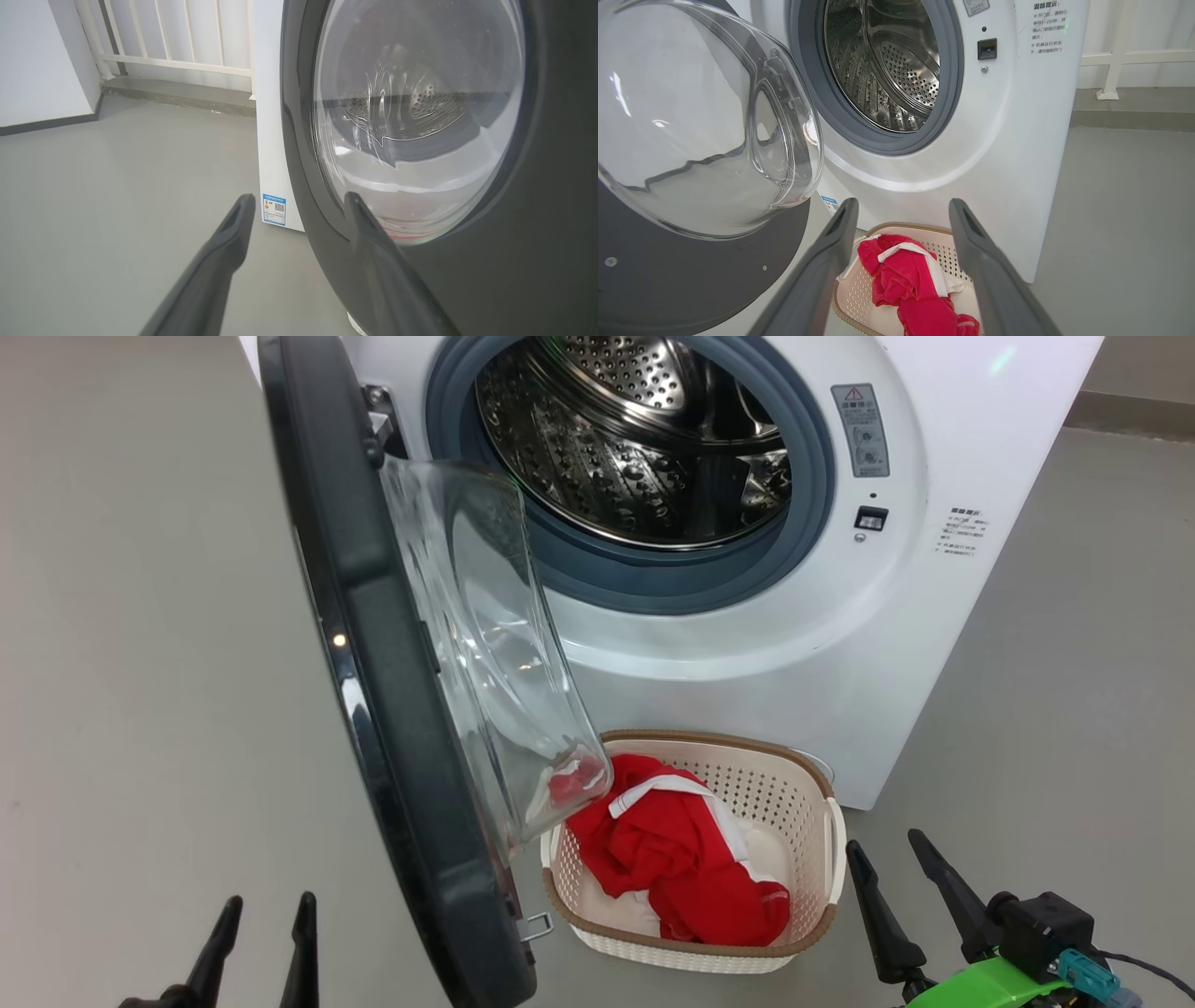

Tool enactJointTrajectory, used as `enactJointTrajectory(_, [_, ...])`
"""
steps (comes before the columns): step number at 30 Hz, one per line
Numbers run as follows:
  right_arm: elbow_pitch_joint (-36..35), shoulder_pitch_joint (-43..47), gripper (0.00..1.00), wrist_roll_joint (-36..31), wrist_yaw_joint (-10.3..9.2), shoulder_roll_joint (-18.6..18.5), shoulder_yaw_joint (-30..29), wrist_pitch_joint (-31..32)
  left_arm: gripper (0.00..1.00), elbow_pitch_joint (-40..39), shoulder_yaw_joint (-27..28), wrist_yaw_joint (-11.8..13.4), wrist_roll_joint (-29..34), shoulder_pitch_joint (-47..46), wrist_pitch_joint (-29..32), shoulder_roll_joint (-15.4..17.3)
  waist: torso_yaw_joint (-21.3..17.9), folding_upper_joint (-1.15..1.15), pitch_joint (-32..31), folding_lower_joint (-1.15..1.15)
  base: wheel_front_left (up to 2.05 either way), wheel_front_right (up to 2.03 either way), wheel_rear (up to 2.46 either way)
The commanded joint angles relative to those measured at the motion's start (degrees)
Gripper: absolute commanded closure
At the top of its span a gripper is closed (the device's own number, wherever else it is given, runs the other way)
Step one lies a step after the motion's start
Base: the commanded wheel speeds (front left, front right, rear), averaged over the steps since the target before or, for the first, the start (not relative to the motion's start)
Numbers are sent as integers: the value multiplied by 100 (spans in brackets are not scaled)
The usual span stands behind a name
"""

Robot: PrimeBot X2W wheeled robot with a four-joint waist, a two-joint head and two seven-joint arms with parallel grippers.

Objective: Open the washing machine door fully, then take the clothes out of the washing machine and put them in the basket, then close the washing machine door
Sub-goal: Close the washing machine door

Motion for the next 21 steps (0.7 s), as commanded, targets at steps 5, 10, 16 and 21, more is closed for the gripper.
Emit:
enactJointTrajectory(5, [-109, -135, 0, -77, 36, -73, 100, -37, 0, -117, 295, -32, 203, 40, -69, -101, 4, 0, -7, 0, 0, 0, 0])
enactJointTrajectory(10, [-91, -119, 0, -75, 36, -64, 104, -37, 0, -79, 337, -32, 205, 63, -70, -156, -5, 0, -18, 0, 0, 0, 0])
enactJointTrajectory(16, [-84, -115, 0, -72, 36, -58, 100, -37, 0, -90, 356, -32, 216, 75, -70, -182, -6, 0, -49, 0, 0, 0, 0])
enactJointTrajectory(21, [-81, -106, 0, -65, 36, -55, 106, -37, 0, -124, 423, -32, -12, 50, -70, -206, 2, 0, -69, 0, 0, 0, 0])
